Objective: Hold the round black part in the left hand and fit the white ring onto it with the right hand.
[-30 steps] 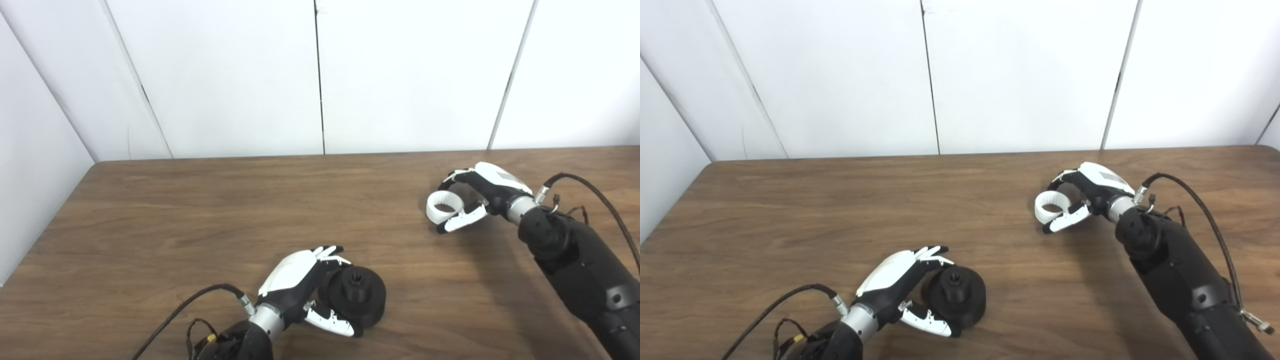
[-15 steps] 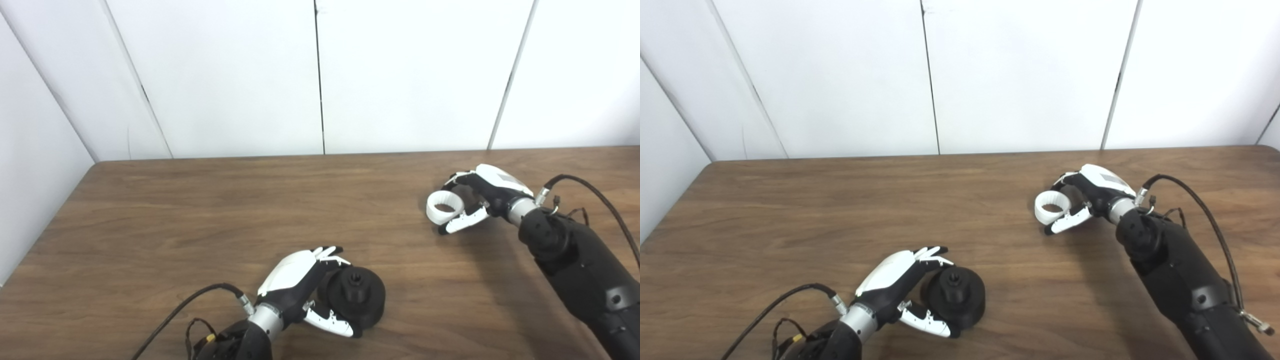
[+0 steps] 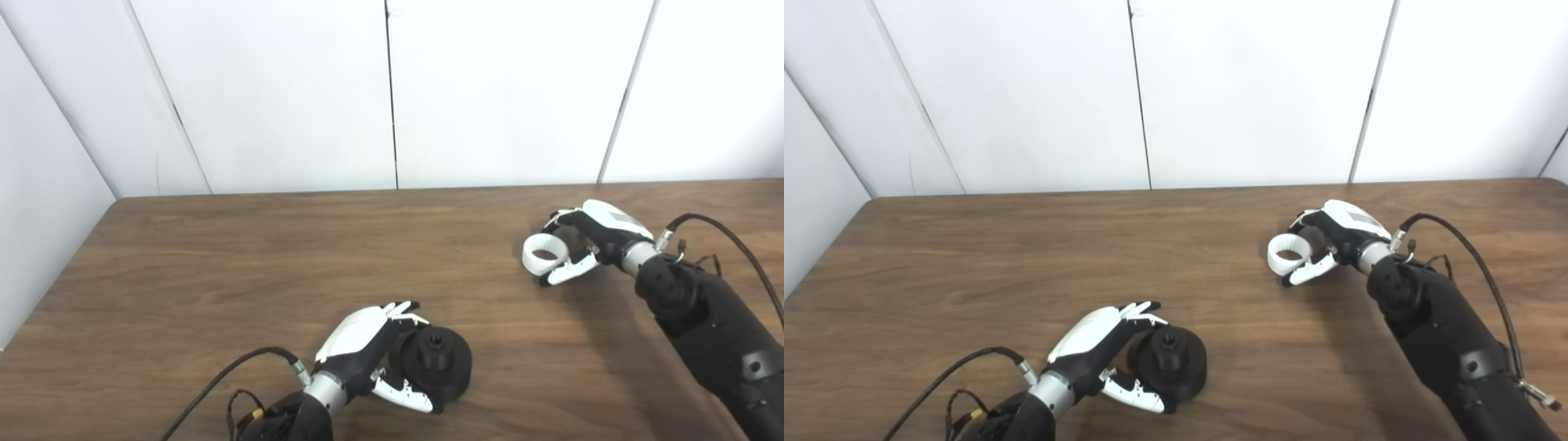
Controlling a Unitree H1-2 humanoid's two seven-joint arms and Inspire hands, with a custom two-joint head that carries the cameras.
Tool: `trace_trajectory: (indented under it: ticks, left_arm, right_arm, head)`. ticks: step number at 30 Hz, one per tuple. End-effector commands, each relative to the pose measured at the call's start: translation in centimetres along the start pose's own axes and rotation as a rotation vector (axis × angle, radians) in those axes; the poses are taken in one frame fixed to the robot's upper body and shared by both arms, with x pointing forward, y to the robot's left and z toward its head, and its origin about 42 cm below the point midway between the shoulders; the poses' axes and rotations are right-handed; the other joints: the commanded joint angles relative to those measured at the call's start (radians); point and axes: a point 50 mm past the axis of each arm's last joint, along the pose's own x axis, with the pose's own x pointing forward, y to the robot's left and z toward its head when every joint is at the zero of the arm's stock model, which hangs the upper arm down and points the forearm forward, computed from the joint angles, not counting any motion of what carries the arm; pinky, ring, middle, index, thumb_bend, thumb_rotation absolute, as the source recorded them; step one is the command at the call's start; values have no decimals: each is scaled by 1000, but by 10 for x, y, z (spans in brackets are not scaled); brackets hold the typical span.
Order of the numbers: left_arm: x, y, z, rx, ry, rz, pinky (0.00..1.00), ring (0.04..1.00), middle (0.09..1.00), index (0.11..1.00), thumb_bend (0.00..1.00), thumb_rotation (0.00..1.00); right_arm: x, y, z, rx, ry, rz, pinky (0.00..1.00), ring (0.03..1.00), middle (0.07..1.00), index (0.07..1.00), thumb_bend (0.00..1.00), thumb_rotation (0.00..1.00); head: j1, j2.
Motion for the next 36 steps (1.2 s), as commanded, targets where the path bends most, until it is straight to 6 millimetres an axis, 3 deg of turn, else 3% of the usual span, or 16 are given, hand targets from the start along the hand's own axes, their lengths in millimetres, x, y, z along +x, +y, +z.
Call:
trace_trajectory:
  ticks: [1, 16, 36]
  left_arm:
    - [1, 12, 3, 21, -5, 40, 1000, 1000, 980, 736, 935, 264]
    - [3, 11, 4, 21, -7, 41, 1000, 1000, 979, 733, 934, 259]
    - [3, 10, 3, 17, -1, 40, 1000, 1000, 982, 732, 933, 260]
  right_arm:
    - [3, -26, 10, -19, -51, -85, 852, 966, 904, 683, 820, 262]
    - [2, -29, 11, -23, -66, -99, 858, 973, 904, 666, 717, 277]
    - [0, -33, 13, -20, -87, -120, 852, 968, 897, 639, 728, 254]
  head:
    - [1, 1]
    - [2, -2]
    - [2, -1]
